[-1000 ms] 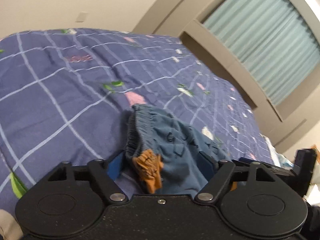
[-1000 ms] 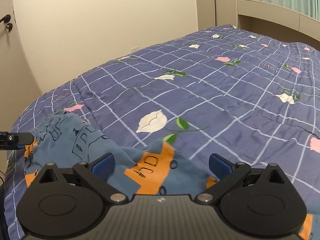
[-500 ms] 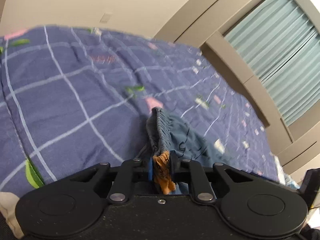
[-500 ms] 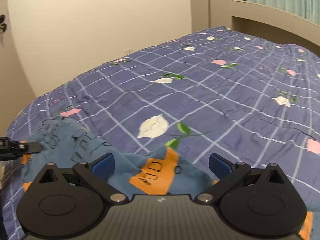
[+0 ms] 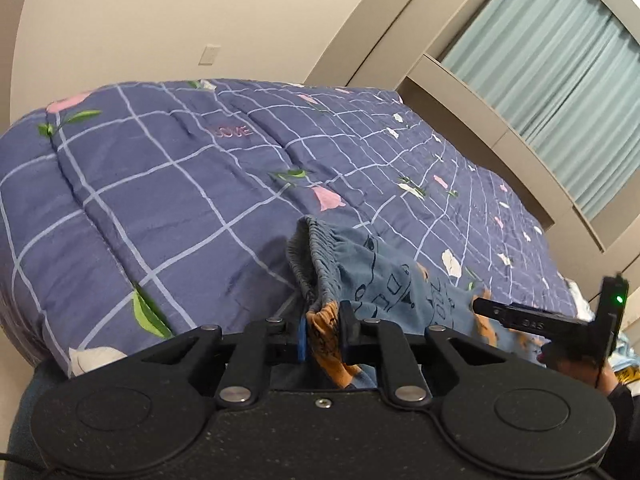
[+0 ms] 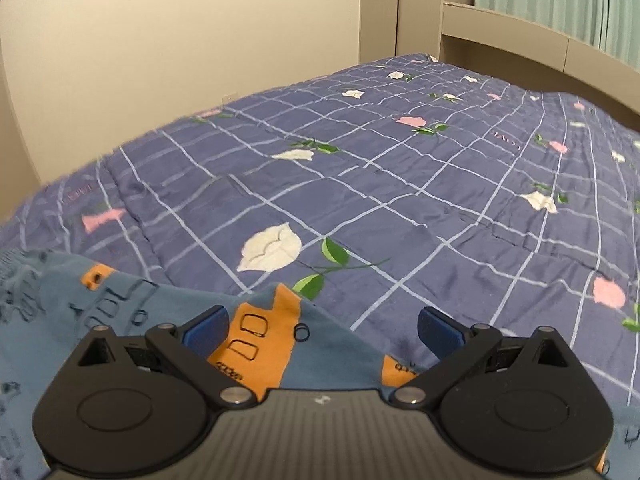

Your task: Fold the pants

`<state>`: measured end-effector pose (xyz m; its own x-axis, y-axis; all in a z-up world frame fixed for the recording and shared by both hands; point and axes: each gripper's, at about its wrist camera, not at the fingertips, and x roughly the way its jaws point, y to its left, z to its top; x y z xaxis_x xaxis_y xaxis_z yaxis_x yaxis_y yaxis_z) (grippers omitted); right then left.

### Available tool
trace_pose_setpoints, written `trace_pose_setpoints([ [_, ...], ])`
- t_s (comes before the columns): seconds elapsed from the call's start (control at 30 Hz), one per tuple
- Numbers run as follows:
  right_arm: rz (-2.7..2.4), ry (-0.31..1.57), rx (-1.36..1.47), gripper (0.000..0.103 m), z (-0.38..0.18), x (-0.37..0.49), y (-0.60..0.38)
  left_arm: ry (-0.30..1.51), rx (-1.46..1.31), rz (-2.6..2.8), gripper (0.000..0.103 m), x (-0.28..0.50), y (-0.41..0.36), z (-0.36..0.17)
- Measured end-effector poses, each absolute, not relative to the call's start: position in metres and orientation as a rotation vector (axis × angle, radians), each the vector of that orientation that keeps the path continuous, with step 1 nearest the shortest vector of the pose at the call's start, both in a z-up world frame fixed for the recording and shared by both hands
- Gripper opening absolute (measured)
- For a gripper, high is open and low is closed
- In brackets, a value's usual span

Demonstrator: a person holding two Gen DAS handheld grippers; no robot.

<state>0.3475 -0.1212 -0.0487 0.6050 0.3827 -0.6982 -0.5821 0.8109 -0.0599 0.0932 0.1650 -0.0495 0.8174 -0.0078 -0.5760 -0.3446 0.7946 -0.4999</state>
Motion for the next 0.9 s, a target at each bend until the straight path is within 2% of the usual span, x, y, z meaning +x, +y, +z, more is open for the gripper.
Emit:
trace_pose_setpoints([
  [0.2, 0.482, 0.708, -0.342, 0.103, -0.059, 0.354, -0.115, 0.643, -0.601, 0.196, 0.021, 0.101, 0.164, -0.050],
  [0.3, 0.483, 0.693, -0.333, 0.103, -0.055, 0.350, -0.120, 0.642, -0.581, 0.230, 0.046, 0.099, 0.163, -0.047],
  [0.37, 0.482, 0.668, -0.342, 0.103, -0.050, 0.342, -0.127, 0.615, -0.537, 0.266, 0.075, 0.098, 0.159, -0.041],
  [0.47, 0.477, 0.645, -0.333, 0.103, -0.042, 0.328, -0.146, 0.572, -0.433, 0.281, 0.086, 0.098, 0.149, -0.026],
  [0.63, 0.446, 0.621, -0.311, 0.103, -0.034, 0.293, -0.192, 0.516, -0.280, 0.200, 0.097, 0.112, 0.120, -0.005],
  [0.9, 0.405, 0.596, -0.194, 0.103, -0.025, 0.249, -0.287, 0.585, -0.191, 0.047, 0.098, 0.166, 0.058, -0.018],
])
